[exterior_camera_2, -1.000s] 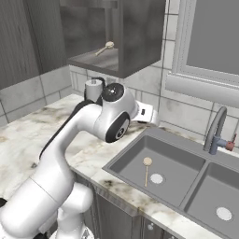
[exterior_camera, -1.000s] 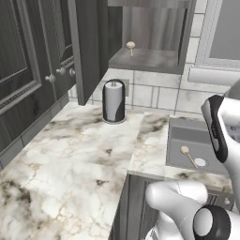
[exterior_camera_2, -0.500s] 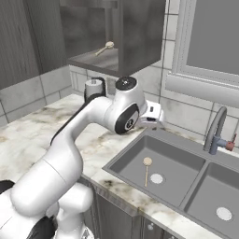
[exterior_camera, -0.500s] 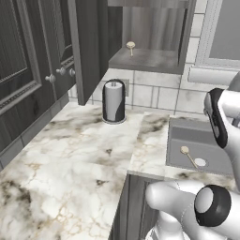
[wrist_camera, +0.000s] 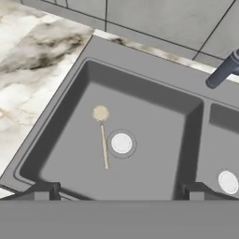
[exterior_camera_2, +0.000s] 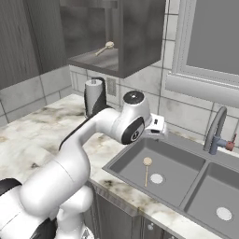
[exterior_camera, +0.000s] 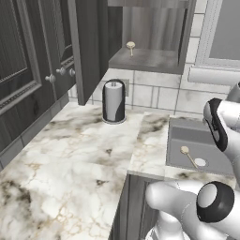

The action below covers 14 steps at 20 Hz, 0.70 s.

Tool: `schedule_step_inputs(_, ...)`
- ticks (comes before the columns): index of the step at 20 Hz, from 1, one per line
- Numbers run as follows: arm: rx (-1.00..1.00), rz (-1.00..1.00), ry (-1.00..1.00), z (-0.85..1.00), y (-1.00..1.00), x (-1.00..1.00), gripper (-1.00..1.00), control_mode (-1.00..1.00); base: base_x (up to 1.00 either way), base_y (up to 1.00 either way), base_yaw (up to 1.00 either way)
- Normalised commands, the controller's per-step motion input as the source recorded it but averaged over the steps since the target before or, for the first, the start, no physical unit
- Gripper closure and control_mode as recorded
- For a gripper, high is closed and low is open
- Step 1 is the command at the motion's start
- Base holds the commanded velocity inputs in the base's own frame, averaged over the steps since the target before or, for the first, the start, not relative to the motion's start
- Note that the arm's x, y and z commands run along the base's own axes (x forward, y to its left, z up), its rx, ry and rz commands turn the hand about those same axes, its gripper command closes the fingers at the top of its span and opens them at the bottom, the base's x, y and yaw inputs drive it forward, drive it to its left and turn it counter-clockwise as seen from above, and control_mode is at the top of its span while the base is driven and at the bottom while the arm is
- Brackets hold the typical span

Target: Pick up the dish brush and dish brush from the sink, and place them back in the cabinet, and close the cabinet door.

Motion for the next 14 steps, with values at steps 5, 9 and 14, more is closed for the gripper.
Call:
schedule_step_inputs(5,0.00,0.00,0.00,-0.46,0.00,0.06,-1.00,-1.00,0.00,0.00,0.00)
schedule_step_inputs(9,0.02,0.00,0.00,-0.32,0.00,0.13,-1.00,-1.00,0.00,0.00,0.00)
schedule_step_inputs(14,0.04,0.00,0.00,-0.35,0.00,0.21,-1.00,-1.00,0.00,0.00,0.00)
